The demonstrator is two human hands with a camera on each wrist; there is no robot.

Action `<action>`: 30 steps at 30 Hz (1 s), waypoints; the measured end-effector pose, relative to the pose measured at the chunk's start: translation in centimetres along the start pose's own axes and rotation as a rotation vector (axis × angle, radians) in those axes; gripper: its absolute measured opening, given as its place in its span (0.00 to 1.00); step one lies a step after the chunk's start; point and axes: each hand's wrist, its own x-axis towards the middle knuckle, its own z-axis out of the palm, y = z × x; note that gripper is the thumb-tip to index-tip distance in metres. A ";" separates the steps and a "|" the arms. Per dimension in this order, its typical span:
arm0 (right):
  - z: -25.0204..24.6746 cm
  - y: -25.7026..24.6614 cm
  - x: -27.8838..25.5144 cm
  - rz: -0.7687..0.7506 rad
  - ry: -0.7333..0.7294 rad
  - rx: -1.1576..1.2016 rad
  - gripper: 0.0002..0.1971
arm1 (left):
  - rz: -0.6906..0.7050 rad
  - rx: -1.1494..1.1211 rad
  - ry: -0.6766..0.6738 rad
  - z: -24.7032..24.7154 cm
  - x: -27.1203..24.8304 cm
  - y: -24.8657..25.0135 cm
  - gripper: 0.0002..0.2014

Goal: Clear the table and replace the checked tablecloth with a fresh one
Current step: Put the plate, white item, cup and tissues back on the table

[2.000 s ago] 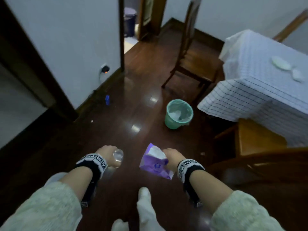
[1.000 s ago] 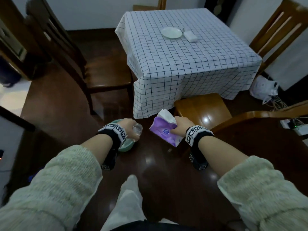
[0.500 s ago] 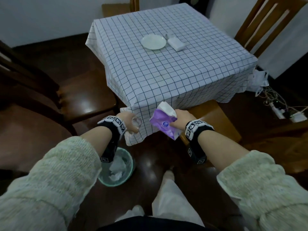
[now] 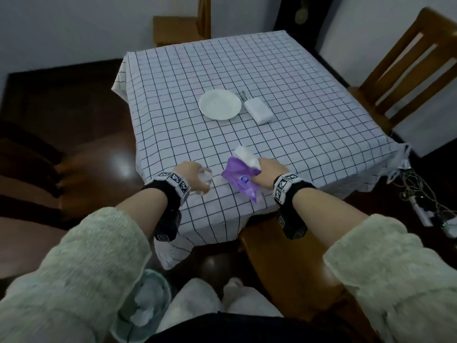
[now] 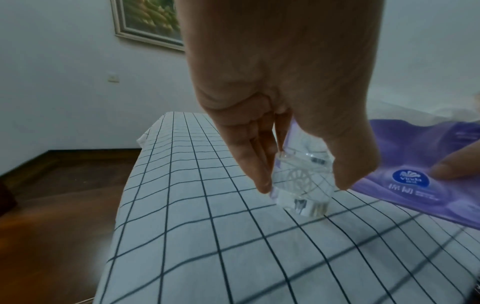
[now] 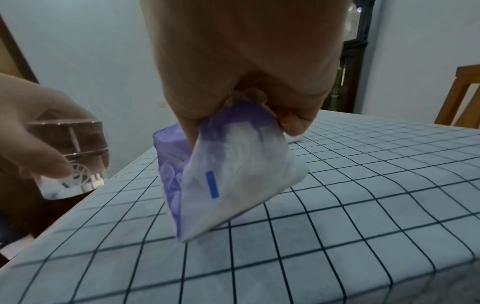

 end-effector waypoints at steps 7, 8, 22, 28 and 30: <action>-2.5 0.3 7.6 0.035 0.026 0.013 0.06 | 0.000 0.027 -0.044 -3.0 7.4 -0.2 0.21; -2.8 0.4 8.3 0.055 0.038 0.028 0.06 | 0.008 0.024 -0.042 -3.4 8.1 0.1 0.21; -15.0 4.8 22.1 0.250 0.339 -0.014 0.11 | 0.091 -0.133 0.108 -12.9 24.7 6.2 0.28; -17.3 6.4 30.7 0.219 0.322 0.073 0.13 | 0.029 -0.195 0.133 -16.2 32.7 8.0 0.25; -17.5 6.8 32.8 0.205 0.323 0.065 0.13 | -0.004 -0.195 0.141 -16.8 34.9 8.4 0.22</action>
